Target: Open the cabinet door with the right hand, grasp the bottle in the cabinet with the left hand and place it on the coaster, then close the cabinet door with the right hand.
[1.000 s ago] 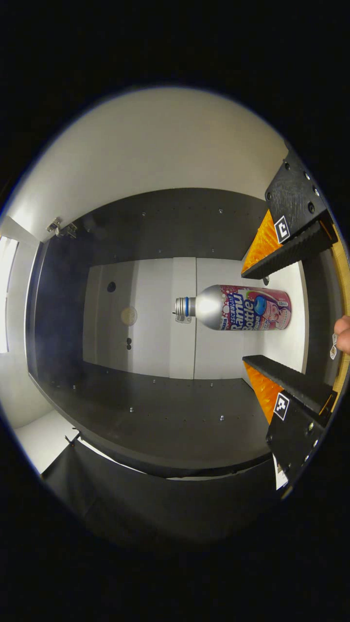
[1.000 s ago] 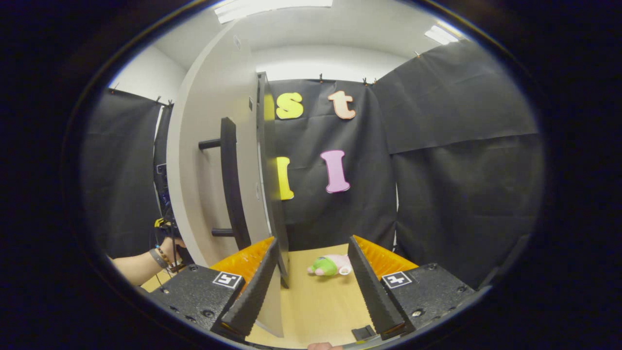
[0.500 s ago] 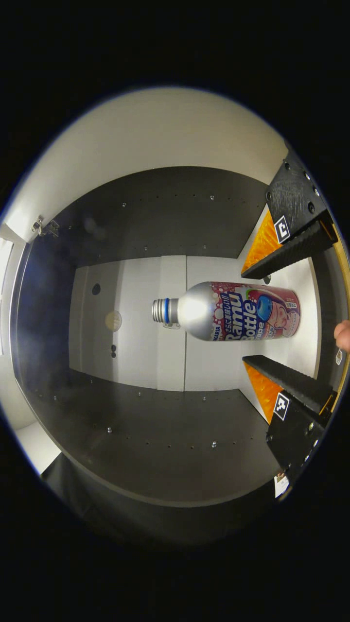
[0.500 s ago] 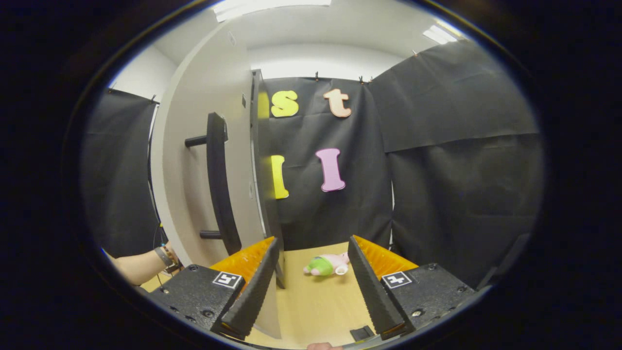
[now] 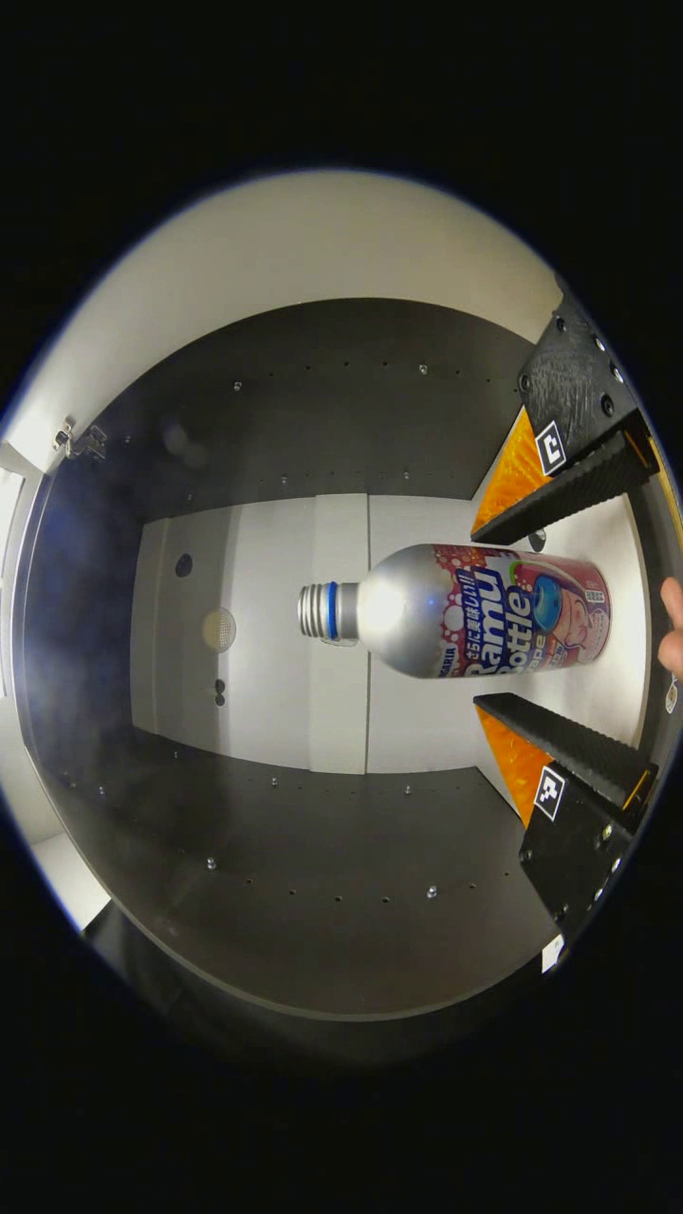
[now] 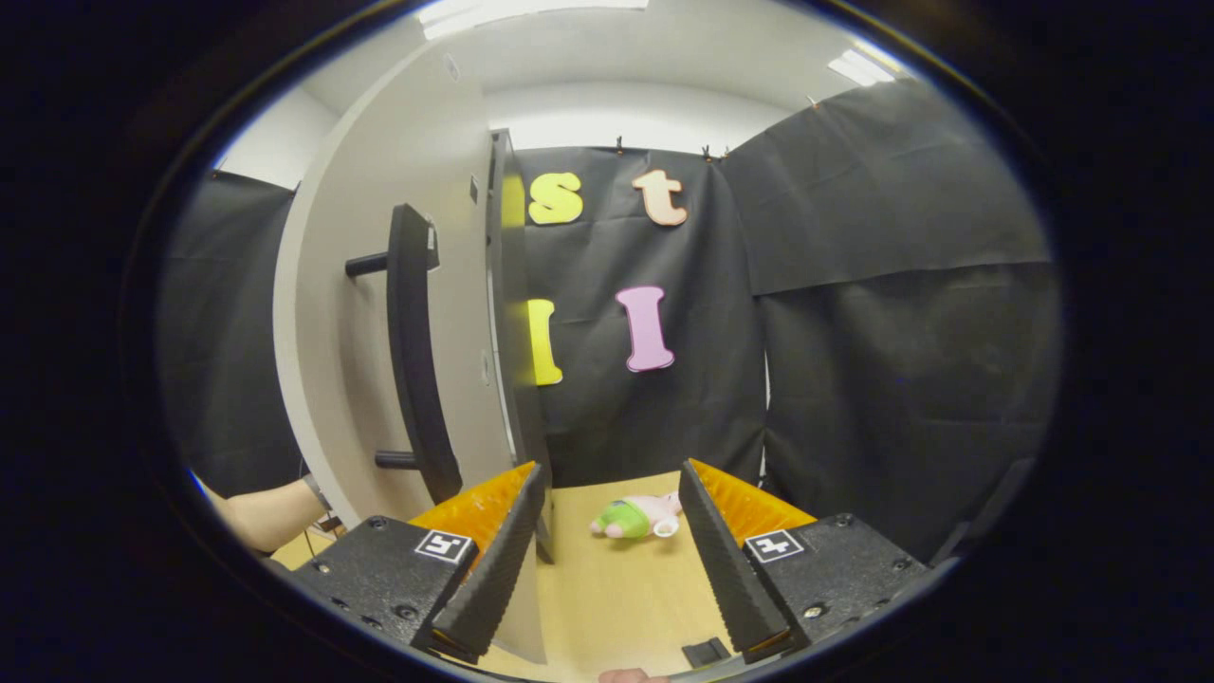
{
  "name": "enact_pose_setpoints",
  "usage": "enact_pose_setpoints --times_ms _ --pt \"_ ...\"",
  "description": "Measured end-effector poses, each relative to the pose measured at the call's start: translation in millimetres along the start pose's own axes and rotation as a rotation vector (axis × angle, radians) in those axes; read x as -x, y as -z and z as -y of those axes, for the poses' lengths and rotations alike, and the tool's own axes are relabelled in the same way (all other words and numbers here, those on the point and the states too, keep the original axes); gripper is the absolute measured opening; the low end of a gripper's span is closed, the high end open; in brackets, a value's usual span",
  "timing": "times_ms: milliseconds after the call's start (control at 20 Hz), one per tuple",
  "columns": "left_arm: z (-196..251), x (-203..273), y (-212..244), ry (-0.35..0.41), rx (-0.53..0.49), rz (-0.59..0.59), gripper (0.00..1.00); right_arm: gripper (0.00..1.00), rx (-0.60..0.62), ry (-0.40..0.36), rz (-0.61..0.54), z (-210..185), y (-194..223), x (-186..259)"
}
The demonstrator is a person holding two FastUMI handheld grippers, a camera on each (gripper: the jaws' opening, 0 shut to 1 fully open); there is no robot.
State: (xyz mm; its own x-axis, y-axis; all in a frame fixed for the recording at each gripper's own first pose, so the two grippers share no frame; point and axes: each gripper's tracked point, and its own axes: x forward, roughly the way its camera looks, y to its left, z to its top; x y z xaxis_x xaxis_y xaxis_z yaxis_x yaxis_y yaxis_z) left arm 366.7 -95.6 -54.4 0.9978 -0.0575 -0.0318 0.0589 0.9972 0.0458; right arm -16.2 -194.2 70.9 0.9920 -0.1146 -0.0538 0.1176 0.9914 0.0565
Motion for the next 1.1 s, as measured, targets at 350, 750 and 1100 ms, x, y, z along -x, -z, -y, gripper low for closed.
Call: enact_pose_setpoints --times_ms 350,750,1100 --pt "0.5 2.0 -4.4 -0.006 -0.003 -0.006 0.88 0.9 -0.013 0.003 -0.002 0.0 1.3 -0.9" --pt "-10.5 41.8 -28.4 0.012 0.035 0.032 0.77 0.9 -0.008 -0.016 0.016 -3.4 -2.2 -0.1" --pt "-37.3 138.8 -31.0 0.018 0.02 0.081 0.77 0.9 -0.009 -0.05 0.035 -9.9 -5.2 2.6"
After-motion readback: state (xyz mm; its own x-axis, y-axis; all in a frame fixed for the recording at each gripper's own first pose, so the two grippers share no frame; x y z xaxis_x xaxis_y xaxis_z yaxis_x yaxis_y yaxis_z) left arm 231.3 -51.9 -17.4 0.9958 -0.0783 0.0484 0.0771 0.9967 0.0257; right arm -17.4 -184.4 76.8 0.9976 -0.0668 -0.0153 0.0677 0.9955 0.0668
